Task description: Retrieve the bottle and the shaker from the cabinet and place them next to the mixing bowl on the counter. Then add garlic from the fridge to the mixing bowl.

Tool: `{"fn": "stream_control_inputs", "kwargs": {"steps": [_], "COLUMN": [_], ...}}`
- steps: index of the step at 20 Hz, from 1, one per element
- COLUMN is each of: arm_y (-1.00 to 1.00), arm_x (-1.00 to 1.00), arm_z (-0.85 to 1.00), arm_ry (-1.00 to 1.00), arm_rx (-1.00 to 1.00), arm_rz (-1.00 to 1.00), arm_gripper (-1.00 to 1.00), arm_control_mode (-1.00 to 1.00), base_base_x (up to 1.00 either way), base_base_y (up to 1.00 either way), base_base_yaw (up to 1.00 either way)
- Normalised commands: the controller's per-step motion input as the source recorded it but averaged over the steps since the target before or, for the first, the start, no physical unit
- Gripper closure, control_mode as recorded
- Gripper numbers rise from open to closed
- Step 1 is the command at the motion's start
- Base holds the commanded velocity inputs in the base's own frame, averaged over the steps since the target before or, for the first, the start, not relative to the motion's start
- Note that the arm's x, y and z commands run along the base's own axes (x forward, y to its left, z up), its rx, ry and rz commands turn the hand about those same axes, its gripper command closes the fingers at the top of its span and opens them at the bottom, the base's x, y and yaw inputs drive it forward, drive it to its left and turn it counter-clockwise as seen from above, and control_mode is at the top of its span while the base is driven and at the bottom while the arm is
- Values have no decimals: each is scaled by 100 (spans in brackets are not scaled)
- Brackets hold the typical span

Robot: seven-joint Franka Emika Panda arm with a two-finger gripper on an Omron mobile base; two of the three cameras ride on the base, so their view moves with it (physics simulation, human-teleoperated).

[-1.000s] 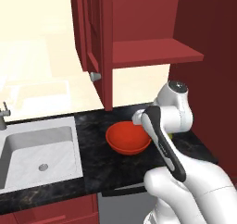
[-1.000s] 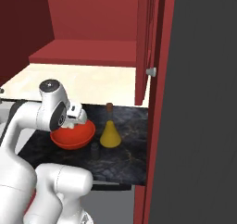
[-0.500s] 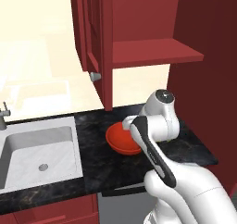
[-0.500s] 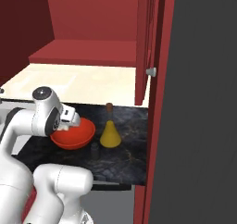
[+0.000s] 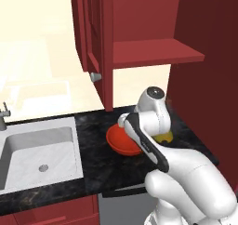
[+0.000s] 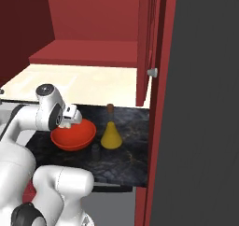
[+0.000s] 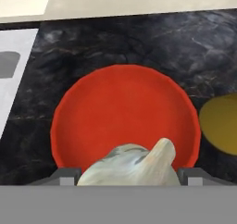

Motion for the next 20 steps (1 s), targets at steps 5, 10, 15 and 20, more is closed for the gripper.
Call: {"fn": "stream_control_inputs", "kwargs": {"steps": [5, 10, 15, 20], "arm_y": [-1, 0, 0, 0], "arm_x": [2, 1, 19, 24], "arm_z": [0, -8, -43, -70], "arm_ry": [30, 10, -1, 0], "arm_rx": [0, 0, 0, 0], "arm_rz": [0, 0, 0, 0], "arm_gripper": [100, 100, 100, 100], "arm_control_mode": [-100, -100, -100, -100], "base_base_x": [0, 0, 0, 0], "base_base_y": [0, 0, 0, 0], "base_base_yaw": [0, 0, 0, 0]}}
